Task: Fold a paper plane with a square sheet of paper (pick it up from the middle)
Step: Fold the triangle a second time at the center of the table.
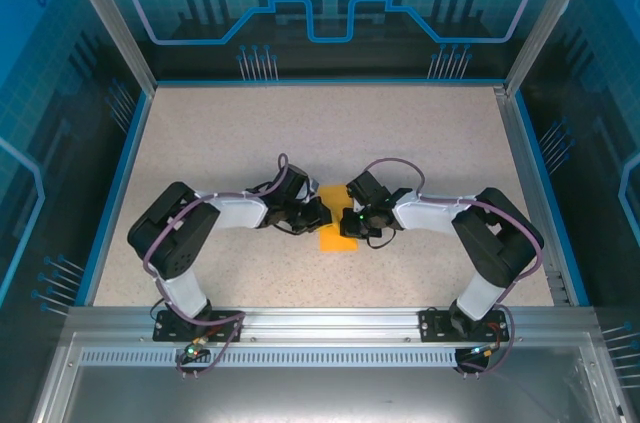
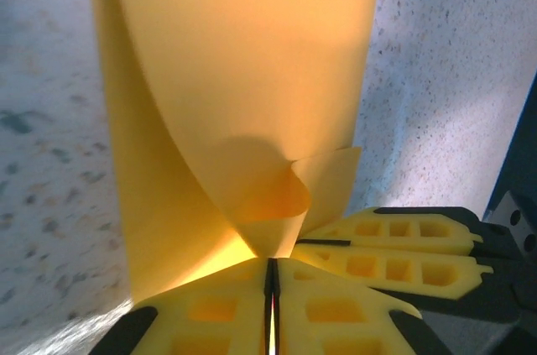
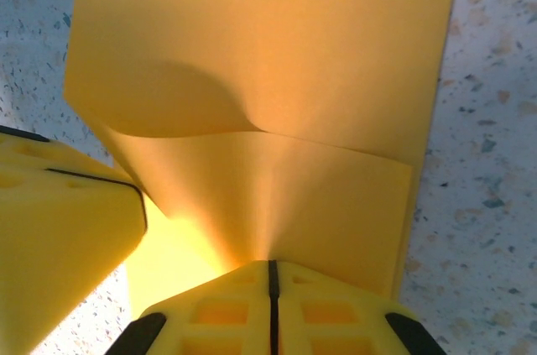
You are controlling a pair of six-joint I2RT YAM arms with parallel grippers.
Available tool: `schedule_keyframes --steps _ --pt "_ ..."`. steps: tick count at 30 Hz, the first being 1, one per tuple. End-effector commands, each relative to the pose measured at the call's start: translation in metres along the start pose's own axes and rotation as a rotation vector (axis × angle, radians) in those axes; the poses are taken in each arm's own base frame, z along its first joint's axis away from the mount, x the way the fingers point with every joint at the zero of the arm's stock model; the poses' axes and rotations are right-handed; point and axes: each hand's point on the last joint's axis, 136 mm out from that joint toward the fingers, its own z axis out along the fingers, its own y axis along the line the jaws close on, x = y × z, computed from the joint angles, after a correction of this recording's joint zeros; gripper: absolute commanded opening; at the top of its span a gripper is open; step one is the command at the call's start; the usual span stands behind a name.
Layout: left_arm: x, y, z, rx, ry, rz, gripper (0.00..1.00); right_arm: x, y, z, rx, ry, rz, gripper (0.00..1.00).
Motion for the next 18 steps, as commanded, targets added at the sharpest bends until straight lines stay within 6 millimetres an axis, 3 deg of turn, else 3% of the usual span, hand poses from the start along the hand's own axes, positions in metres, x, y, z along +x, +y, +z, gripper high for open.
schedule_keyframes --steps 1,6,11,18 --pt "-0.006 0.0 -0.019 -0.029 -0.096 0.008 0.15 0.026 -0.026 0.003 0.122 0.083 -0.006 0.08" --pt "-0.008 -0.018 -0.029 0.025 -0.119 0.051 0.21 0.026 -0.026 0.0 0.127 0.079 -0.01 0.09" --pt "-0.004 -0.03 -0.009 0.099 -0.033 0.043 0.15 0.027 -0.028 0.0 0.131 0.079 -0.004 0.09" --pt "0.002 -0.02 0.014 0.083 0.04 0.023 0.14 0.028 -0.027 0.0 0.128 0.08 -0.006 0.09"
